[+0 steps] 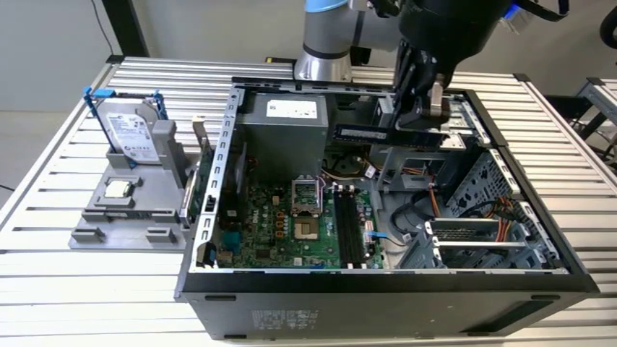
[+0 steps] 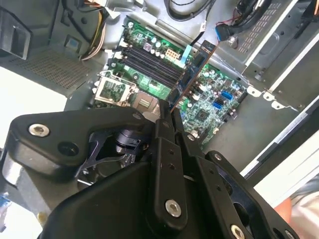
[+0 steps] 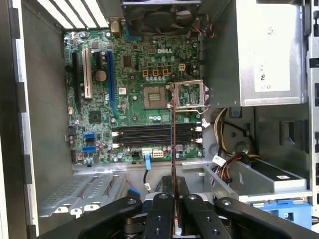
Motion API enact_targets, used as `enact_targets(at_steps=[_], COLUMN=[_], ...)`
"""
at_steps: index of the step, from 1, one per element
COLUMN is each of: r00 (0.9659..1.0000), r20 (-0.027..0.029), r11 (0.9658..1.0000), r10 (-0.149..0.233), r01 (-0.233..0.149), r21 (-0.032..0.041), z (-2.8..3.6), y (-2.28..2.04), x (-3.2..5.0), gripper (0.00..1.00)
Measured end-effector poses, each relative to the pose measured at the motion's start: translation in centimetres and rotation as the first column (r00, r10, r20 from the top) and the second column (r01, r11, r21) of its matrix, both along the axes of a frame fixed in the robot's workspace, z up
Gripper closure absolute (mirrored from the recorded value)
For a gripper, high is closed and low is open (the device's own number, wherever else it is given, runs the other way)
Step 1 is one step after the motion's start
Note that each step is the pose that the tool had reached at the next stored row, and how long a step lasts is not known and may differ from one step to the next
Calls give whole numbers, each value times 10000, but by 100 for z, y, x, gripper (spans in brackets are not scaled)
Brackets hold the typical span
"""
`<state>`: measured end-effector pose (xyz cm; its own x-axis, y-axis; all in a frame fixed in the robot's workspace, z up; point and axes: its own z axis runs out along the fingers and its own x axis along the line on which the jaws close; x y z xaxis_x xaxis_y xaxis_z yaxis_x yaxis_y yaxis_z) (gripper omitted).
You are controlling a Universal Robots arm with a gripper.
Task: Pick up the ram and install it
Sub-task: 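Pick up the ram and move it above insertion slot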
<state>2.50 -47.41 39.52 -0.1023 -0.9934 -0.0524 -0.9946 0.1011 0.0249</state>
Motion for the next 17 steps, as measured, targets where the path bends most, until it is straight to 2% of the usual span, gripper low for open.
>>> enact_targets(at_steps=[3,5,7,9,12,15,17], r00=[9987,9963,9927,9877,9777,9649,9547], r20=[0,0,0,0,0,0,0], r11=[9987,9963,9927,9877,9777,9649,9547], r10=[-504,-854,-1205,-1566,-2098,-2627,-2977], r01=[504,854,1205,1566,2098,2627,2977], r21=[0,0,0,0,0,0,1], z=[0,0,0,0,0,0,0], y=[0,0,0,0,0,0,0], x=[0,0,0,0,0,0,0], gripper=[100,100,100,100,100,100,100])
